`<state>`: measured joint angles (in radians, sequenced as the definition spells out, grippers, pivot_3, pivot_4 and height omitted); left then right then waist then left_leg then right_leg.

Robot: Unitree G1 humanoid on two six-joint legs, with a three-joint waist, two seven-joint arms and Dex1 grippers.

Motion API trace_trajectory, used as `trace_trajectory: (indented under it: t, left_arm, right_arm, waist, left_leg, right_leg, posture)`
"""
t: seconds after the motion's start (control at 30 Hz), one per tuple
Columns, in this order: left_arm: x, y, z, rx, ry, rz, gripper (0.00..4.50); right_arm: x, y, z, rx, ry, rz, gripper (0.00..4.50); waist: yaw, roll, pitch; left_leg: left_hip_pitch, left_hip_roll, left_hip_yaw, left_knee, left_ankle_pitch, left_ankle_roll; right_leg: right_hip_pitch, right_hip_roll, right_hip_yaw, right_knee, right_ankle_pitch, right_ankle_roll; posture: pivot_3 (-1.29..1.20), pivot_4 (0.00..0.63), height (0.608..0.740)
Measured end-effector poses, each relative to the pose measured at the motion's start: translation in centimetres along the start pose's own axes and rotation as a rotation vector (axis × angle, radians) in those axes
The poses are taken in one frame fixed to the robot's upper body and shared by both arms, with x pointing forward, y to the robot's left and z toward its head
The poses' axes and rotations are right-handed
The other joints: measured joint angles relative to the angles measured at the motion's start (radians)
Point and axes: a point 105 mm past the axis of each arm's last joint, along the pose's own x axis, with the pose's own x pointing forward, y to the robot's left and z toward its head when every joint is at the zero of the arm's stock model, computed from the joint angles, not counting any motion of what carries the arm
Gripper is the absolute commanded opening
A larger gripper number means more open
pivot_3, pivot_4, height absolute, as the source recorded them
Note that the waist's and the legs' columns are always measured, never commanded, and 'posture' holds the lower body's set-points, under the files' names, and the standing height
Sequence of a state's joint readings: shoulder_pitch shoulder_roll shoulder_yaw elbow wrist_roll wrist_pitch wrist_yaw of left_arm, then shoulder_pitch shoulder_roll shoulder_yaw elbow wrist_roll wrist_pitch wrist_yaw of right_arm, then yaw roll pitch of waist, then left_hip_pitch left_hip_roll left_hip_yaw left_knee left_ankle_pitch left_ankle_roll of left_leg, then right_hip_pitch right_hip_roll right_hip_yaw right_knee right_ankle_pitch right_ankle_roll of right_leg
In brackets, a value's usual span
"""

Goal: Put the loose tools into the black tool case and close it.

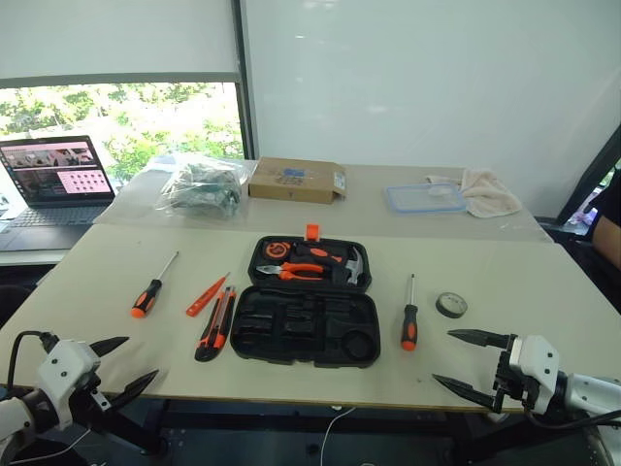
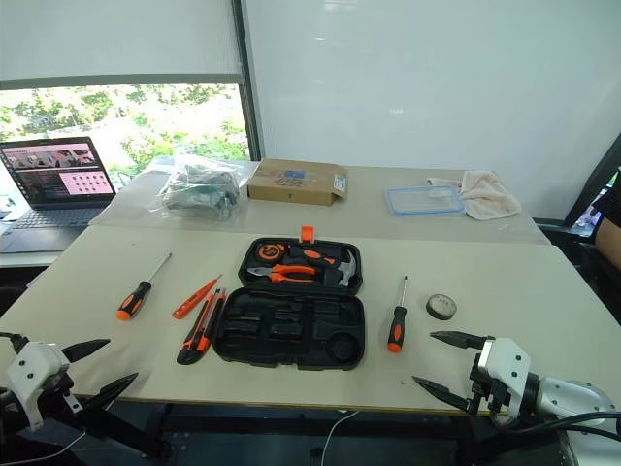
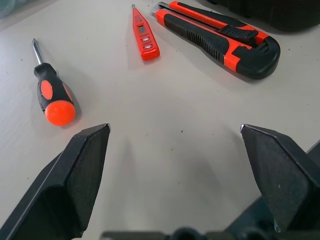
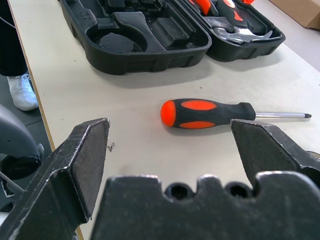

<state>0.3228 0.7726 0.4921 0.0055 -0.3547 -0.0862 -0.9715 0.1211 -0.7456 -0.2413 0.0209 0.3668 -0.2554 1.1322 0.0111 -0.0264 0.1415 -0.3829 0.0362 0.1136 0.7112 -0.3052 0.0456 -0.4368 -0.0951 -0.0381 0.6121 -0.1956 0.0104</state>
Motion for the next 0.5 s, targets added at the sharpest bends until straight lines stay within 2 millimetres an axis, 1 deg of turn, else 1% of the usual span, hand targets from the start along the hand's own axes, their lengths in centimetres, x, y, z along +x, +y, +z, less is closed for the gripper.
trace_trajectory:
  t: [0.07, 0.1, 0.17, 0.23, 0.27, 0.3, 0.4, 0.47, 0.5]
  left_arm:
    - [-0.1, 0.1, 0.0, -0.013, -0.003, 0.012, 4.50]
    - [-0.6, 0.7, -0.2, -0.065, -0.020, 0.071, 4.50]
    - [-2.3, 2.4, -0.6, -0.202, -0.077, 0.246, 4.50]
    - [-4.1, 3.3, -1.4, -0.283, -0.098, 0.370, 4.50]
    - [-4.7, 3.3, -1.9, -0.313, -0.094, 0.405, 4.50]
    - [-5.8, 3.2, -3.1, -0.369, -0.070, 0.466, 4.50]
    - [-7.1, 2.5, -5.6, -0.508, 0.009, 0.533, 4.50]
    - [-7.1, 2.3, -6.5, -0.605, 0.045, 0.559, 4.50]
    - [-6.9, 2.5, -6.6, -0.638, 0.046, 0.571, 4.50]
  right_arm:
    - [0.1, 0.0, 0.1, 0.011, -0.011, -0.002, 4.48]
    - [0.6, 0.0, 0.9, 0.030, -0.058, -0.008, 4.48]
    - [2.7, 0.7, 3.9, 0.046, -0.215, 0.015, 4.48]
    - [4.1, 1.4, 6.6, 0.035, -0.318, 0.041, 4.48]
    - [4.4, 1.5, 7.5, 0.028, -0.351, 0.041, 4.48]
    - [5.1, 1.9, 8.8, 0.019, -0.401, 0.044, 4.48]
    - [6.1, 2.4, 11.0, 0.001, -0.503, 0.041, 4.48]
    - [6.2, 2.2, 11.5, 0.007, -0.520, 0.044, 4.48]
    - [6.2, 2.1, 11.6, 0.017, -0.522, 0.046, 4.48]
  waist:
    - [0.000, 0.000, 0.000]
    - [-0.003, 0.000, 0.000]
    - [-0.017, 0.000, 0.000]
    - [-0.024, 0.000, 0.000]
    - [-0.024, 0.000, 0.000]
    - [-0.023, 0.000, 0.000]
    - [-0.019, -0.001, 0.000]
    - [-0.002, -0.002, 0.000]
    - [0.005, -0.002, 0.000]
  left_leg:
    - [0.000, 0.000, 0.000, 0.000, 0.000, 0.000]
    - [0.000, 0.001, 0.000, 0.000, 0.000, 0.000]
    - [0.000, 0.004, 0.000, 0.000, 0.000, -0.001]
    - [0.001, 0.005, 0.000, 0.000, 0.000, -0.002]
    - [0.001, 0.005, 0.000, 0.000, 0.000, -0.002]
    - [0.001, 0.005, 0.000, 0.000, 0.000, -0.002]
    - [0.001, 0.004, 0.000, 0.000, 0.000, -0.002]
    - [0.001, 0.003, 0.000, 0.001, 0.000, -0.002]
    - [0.002, 0.002, -0.001, 0.001, 0.000, -0.002]
  right_leg:
    - [0.000, 0.000, 0.000, 0.000, 0.000, 0.000]
    - [0.000, 0.000, 0.000, 0.000, 0.000, 0.000]
    - [-0.001, 0.003, 0.001, 0.001, 0.001, 0.002]
    - [0.000, 0.003, 0.000, 0.001, 0.001, 0.001]
    - [0.000, 0.003, 0.000, 0.001, 0.001, 0.001]
    - [0.000, 0.003, 0.000, 0.001, 0.001, 0.001]
    - [0.000, 0.003, -0.001, 0.001, 0.001, 0.001]
    - [-0.001, 0.001, -0.001, 0.000, 0.001, 0.000]
    - [-0.001, 0.001, -0.002, 0.000, -0.001, -0.002]
  posture:
    - [0.00, 0.150, 0.740]
    - [0.00, 0.150, 0.740]
    - [0.00, 0.150, 0.740]
    - [0.00, 0.150, 0.740]
    - [0.00, 0.150, 0.740]
    - [0.00, 0.150, 0.740]
    - [0.00, 0.150, 0.740]
    - [0.00, 0.150, 0.740]
    - [0.00, 0.150, 0.740]
